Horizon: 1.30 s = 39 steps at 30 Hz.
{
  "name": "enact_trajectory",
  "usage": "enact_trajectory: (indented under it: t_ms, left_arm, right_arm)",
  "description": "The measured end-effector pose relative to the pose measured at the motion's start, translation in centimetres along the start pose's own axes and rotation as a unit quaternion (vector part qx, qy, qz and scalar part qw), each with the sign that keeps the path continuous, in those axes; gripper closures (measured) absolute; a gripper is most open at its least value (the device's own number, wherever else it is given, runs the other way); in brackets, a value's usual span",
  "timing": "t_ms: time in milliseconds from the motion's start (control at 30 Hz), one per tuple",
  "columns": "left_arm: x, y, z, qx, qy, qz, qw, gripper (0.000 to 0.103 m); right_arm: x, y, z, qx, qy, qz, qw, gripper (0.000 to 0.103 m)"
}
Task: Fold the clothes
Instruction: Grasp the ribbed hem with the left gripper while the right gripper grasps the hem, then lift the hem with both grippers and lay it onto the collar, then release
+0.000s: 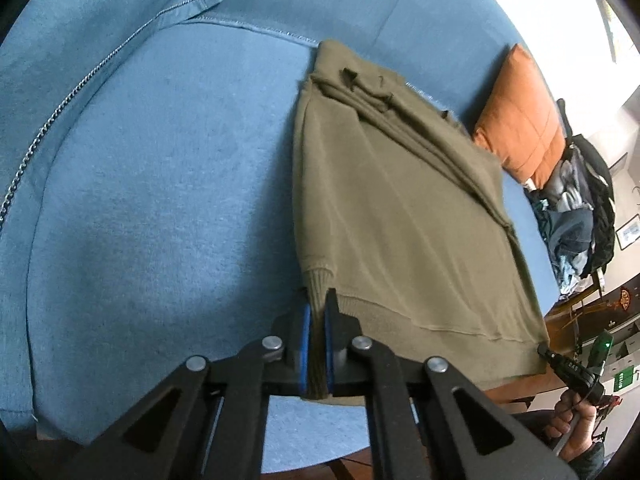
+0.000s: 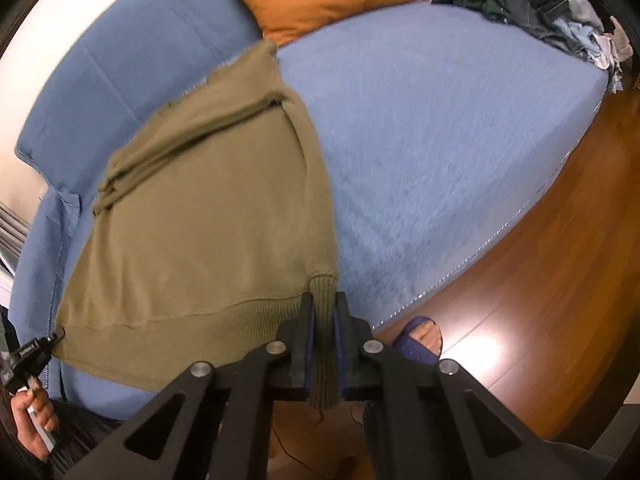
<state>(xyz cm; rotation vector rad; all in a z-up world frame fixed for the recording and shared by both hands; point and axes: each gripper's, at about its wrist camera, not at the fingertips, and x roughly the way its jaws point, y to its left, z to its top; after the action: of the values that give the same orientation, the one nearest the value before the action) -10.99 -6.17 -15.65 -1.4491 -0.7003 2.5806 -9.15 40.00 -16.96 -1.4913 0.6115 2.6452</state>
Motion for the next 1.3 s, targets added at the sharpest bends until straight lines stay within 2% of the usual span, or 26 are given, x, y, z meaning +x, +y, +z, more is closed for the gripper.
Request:
enact_trajectory:
  t_ms: [200, 400, 800, 933, 1133, 1233, 1300]
  left_arm:
    - [-2.7, 0.1, -1.6, 0.014, -0.025, 0.004, 0.9996, 0.098]
    - [-3.4, 0.0, -2.6, 0.031, -0.025, 0.015, 0.9991, 0.098]
    - [-4.0, 0.0, -3.2, 0.030, -0.027, 0.013, 0.9991, 0.099]
    - [-6.4, -0.6, -3.4, 0.029, -0.056, -0.014, 0.9979, 0.099]
    - [-12.2, -1.0, -4.6, 0.025, -0.099, -0.071, 0.9922, 0.099]
    - [-15.4, -0.9, -5.8, 0.036, -0.111, -0.094, 0.9887, 0.099]
    - [-15.9, -0.7, -5.6, 0.026, -0.109, -0.099, 0.9888, 0.099]
  right_arm:
    - [-1.1, 0.8, -1.1, -0.019, -0.017, -0.012, 1.000, 0.097]
    - [-1.4, 1.3, -1.1, -0.043, -0.026, -0.026, 0.998, 0.097]
    - [-1.9, 0.7, -1.3, -0.035, -0.038, -0.015, 0.999, 0.097]
    - [-4.4, 0.8, -1.3, -0.023, -0.078, 0.000, 0.997, 0.098]
    - [-9.9, 0.7, -2.2, -0.006, -0.135, 0.039, 0.990, 0.098]
    - [-12.9, 0.1, -3.0, 0.002, -0.149, 0.058, 0.987, 0.098]
    - [-14.7, -0.5, -3.9, 0.007, -0.152, 0.067, 0.986, 0.098]
